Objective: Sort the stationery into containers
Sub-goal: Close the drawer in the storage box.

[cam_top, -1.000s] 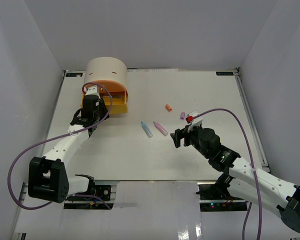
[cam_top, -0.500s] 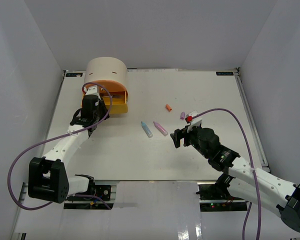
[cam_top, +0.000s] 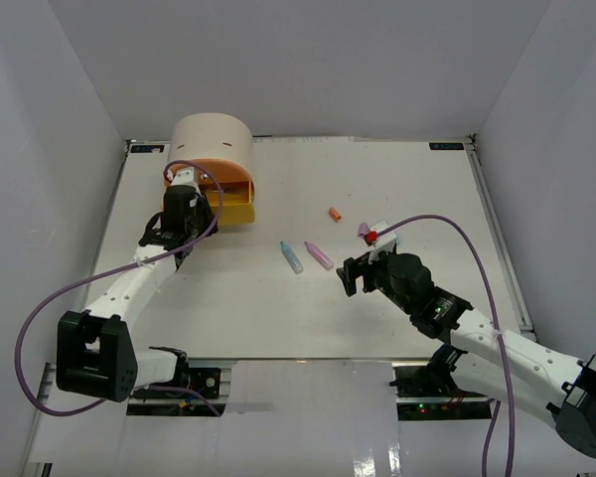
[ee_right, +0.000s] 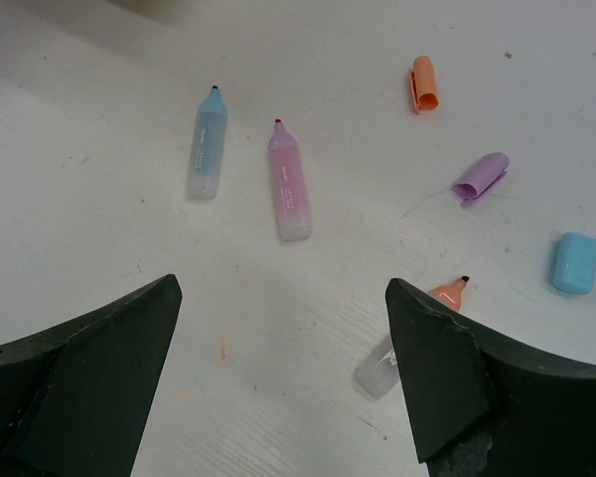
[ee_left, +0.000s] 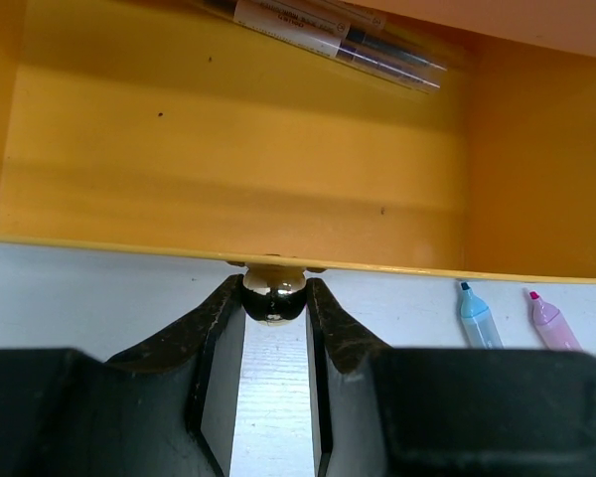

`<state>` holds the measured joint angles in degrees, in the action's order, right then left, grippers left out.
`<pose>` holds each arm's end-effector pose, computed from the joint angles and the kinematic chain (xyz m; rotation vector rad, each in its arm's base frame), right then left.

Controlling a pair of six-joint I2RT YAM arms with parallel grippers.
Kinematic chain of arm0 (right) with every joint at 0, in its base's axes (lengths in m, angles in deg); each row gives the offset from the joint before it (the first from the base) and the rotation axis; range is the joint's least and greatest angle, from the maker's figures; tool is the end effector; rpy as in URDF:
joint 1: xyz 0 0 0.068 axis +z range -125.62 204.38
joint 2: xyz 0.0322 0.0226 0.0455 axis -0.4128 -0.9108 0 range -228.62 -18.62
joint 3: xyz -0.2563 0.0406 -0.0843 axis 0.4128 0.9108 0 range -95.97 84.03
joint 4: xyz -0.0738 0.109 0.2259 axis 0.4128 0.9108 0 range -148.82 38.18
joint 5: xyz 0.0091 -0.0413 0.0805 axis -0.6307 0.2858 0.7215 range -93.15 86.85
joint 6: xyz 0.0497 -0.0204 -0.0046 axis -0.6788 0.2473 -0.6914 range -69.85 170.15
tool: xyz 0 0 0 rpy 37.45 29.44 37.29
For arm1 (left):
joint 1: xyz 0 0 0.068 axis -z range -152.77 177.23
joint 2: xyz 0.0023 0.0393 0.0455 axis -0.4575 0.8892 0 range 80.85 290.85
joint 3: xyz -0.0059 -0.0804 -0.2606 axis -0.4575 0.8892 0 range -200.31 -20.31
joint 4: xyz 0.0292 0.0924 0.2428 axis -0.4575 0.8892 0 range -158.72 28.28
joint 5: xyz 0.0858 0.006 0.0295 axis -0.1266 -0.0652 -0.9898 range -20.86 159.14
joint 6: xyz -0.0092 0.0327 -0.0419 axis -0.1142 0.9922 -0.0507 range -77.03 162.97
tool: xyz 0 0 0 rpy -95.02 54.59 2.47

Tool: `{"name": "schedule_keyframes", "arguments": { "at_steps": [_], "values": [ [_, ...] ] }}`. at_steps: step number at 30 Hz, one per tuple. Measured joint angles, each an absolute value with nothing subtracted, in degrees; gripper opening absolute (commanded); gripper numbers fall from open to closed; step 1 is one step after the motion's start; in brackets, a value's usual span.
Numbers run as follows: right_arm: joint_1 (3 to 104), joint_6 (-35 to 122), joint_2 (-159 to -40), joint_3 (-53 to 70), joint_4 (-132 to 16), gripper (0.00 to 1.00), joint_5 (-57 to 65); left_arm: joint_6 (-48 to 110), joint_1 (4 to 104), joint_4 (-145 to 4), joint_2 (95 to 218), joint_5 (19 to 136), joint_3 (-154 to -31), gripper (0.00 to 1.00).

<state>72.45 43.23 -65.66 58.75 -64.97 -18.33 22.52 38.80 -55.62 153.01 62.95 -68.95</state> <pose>0.1367 0.1383 0.2425 -0.4738 1.7935 0.4284 0.2707 -0.0515 0.2567 -0.2310 2.2002 -0.1916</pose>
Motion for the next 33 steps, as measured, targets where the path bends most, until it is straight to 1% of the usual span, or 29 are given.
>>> {"name": "schedule_keyframes", "arguments": {
  "at_steps": [7, 16, 23, 25, 33],
  "values": [
    [72.5, 43.3, -66.7, 58.8, -65.1, 0.9, -18.0, 22.5, 39.0, -55.6, 155.3, 62.3, -70.6, 0.19],
    [72.5, 43.3, -67.6, 58.8, -65.4, 0.9, -17.9, 22.6, 39.1, -60.3, 158.0, 60.7, -71.0, 0.2],
    [72.5, 43.3, -67.8, 58.8, -65.6, 0.9, -17.7, 23.2, 39.1, -64.6, 159.6, 59.5, -70.9, 0.23],
    [72.5, 43.4, -67.8, 58.8, -66.0, 0.9, -17.6, 23.5, 39.1, -65.8, 159.9, 59.3, -70.9, 0.25],
    [72.5, 43.8, -67.9, 58.8, -66.4, 0.9, -17.3, 24.4, 39.1, -71.1, 162.8, 58.4, -70.7, 0.27]
  ]
}}
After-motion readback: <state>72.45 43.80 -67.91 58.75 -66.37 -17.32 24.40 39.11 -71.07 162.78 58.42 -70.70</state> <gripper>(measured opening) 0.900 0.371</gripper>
